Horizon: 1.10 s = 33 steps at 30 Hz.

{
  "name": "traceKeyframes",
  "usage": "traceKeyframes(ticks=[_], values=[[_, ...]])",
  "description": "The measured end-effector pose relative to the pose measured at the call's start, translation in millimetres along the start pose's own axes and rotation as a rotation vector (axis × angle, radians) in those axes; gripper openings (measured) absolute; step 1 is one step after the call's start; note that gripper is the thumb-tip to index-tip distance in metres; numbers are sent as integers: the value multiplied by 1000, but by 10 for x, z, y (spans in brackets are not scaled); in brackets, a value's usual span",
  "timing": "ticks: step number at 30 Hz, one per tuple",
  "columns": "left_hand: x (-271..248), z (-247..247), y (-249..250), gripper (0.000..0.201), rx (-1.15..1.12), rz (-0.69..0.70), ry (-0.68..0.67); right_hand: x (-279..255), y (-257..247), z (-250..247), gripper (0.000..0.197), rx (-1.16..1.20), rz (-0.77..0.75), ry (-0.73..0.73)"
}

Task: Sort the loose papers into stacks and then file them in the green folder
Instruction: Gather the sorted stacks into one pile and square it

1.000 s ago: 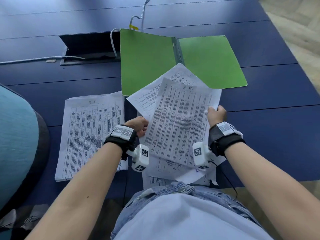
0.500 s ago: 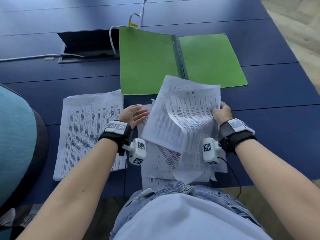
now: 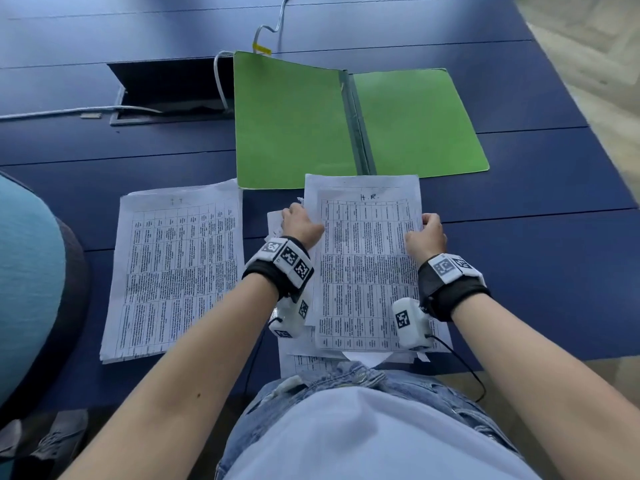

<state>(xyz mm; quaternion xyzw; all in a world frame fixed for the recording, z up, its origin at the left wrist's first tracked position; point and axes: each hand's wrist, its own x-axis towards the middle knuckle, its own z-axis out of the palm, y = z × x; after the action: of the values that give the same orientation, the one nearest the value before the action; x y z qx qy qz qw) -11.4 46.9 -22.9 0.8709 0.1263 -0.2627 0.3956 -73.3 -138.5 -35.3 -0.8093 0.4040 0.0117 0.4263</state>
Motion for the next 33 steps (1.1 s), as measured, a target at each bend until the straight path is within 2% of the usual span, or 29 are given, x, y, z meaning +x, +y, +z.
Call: traceKeyframes(ticks=[5,8,9,11,14,17,20,22,24,26,29,32,33], values=[[-51,80,-50,44,26,114,25,-15,40,8,40,40,-34,-19],[-76,77,-76,19,42,186,-57,-22,69,-1,42,81,-32,-23],[-97,74,-81,19,41,213,-72,-15,74,-11,41,113,-21,-20],[-122,75,-125,34,-28,262,-94,17,90,-35,36,194,10,-23],[-143,91,-219,38,-125,272,-120,17,102,-54,32,314,21,-87],[-130,63,-290,36,-159,260,-160,-21,111,-54,46,385,-29,-141],[-178,-8,-274,8,-243,287,-194,-24,126,-53,60,369,-95,-170],[-166,-28,-252,23,-283,238,-185,-28,125,-48,65,349,-124,-180],[-117,-47,-245,29,-258,195,-167,-42,129,-38,68,323,-131,-189],[-58,-68,-266,28,-232,180,-164,-46,141,-42,62,340,-138,-208],[-54,-68,-277,40,-252,164,-168,-4,177,-48,47,352,-122,-232],[-144,-57,-265,29,-305,194,-103,16,200,-21,42,358,-75,-226],[-148,-49,-278,34,-349,198,-109,18,201,-9,35,365,-56,-230]])
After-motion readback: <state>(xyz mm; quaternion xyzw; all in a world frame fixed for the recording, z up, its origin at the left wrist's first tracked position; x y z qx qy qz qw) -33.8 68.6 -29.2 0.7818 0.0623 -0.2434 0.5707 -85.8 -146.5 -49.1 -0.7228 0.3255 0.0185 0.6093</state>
